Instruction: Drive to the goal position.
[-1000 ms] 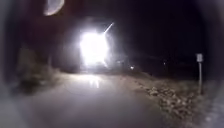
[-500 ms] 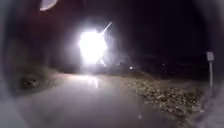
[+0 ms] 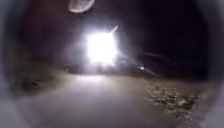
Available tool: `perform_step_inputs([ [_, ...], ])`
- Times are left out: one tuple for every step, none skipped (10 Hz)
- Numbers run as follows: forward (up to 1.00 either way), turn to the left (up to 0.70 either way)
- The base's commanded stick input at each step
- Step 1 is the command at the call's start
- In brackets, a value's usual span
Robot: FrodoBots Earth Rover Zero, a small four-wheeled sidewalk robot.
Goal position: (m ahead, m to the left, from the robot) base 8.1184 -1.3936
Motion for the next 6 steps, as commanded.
perform_step_inputs([
  [1.0,0.0],
  [1.0,0.0],
  [1.0,0.0],
  [1.0,0.0],
  [1.0,0.0],
  [1.0,0.0],
])
